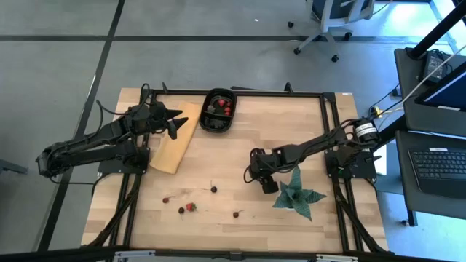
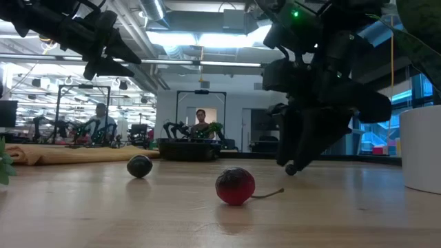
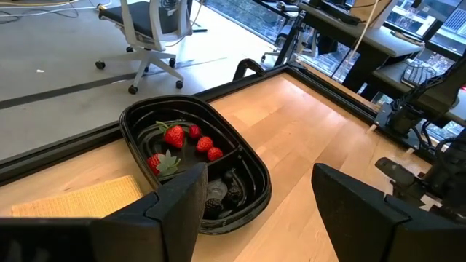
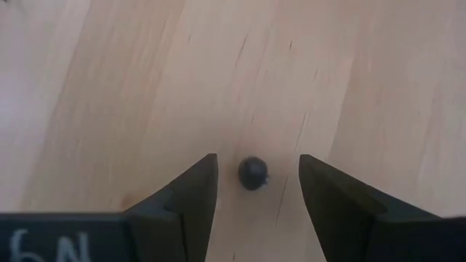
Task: Pick and placing Produce into tupperware
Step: Put the blueberry into the black bin
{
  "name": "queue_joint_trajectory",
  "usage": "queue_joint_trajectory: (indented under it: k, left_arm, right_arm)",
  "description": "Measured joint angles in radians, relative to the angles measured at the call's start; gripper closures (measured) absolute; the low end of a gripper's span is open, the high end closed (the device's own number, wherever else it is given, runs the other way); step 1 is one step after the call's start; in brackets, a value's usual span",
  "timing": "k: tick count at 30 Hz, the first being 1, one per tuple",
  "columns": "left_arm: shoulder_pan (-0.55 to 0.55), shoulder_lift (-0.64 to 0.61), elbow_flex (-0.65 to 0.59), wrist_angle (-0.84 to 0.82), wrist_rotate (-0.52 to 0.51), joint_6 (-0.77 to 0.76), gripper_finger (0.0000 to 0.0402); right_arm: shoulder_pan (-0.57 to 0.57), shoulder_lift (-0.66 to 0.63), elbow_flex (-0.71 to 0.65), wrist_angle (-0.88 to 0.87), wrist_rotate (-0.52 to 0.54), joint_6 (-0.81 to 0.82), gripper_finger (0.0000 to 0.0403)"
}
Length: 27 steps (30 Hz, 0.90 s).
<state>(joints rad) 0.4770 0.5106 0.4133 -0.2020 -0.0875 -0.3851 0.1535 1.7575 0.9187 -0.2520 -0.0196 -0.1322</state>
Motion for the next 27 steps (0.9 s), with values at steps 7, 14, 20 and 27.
queue_joint_trajectory:
  k: [7,14,20,27]
  left_arm:
    - [0.000,0.000,0.000,0.000,0.000,0.000,0.0162]
    - [0.000,0.000,0.000,0.000,0.000,0.000,0.0162]
    - [0.000,0.000,0.000,0.000,0.000,0.000,0.0162]
    - [0.000,0.000,0.000,0.000,0.000,0.000,0.0162]
  right_arm:
    - [0.000,0.042,-0.002,0.013,-0.003,0.001,0.0209]
    - [-0.001,0.052,-0.001,0.001,-0.003,0.039,0.0236]
    - [0.000,0.055,-0.001,-0.016,-0.003,0.053,0.0288]
    - [-0.001,0.055,-0.001,-0.016,-0.001,0.053,0.0342]
